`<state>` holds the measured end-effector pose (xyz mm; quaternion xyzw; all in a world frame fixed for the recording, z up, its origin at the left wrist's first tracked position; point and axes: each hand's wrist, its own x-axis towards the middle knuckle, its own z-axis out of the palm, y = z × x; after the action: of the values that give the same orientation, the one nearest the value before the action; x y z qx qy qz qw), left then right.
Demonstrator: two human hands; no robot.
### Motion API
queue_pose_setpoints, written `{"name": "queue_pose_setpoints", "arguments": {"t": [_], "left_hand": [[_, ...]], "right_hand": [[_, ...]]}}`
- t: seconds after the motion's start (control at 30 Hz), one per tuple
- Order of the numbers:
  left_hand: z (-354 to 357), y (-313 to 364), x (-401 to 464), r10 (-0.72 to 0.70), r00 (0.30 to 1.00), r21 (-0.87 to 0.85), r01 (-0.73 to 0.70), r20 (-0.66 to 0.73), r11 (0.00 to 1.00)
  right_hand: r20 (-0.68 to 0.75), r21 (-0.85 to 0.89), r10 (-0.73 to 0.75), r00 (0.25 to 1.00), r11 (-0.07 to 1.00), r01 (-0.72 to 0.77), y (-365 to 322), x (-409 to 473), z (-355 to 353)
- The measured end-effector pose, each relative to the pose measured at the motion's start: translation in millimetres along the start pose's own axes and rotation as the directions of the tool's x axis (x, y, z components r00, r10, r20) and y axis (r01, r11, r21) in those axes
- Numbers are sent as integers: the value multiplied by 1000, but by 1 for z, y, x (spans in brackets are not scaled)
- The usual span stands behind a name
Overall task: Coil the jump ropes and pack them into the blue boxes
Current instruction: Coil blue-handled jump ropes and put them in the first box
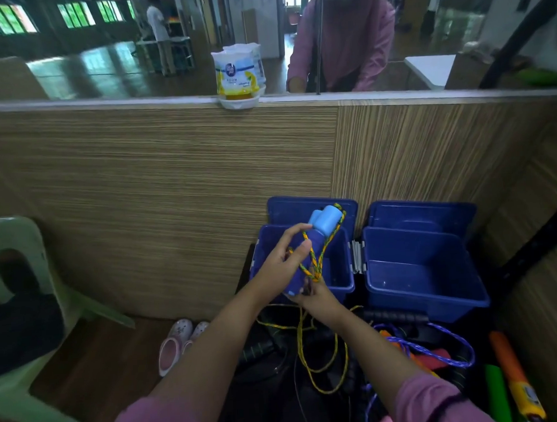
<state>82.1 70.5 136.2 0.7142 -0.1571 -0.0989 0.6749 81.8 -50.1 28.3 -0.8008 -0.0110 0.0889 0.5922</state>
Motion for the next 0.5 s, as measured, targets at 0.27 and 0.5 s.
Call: {"name": "queue_pose_setpoints", "arguments": {"t": [0.27,0.5], "left_hand": [[-19,-10,-1,-201,978,-221,207,53,953],[-25,-16,-4,-206,968,-340,243,141,909]], "right_hand": [[-60,-9,5,998,1000,-5,3,-3,-22],[-182,-441,96,979,882,-169,28,-5,-60]]}}
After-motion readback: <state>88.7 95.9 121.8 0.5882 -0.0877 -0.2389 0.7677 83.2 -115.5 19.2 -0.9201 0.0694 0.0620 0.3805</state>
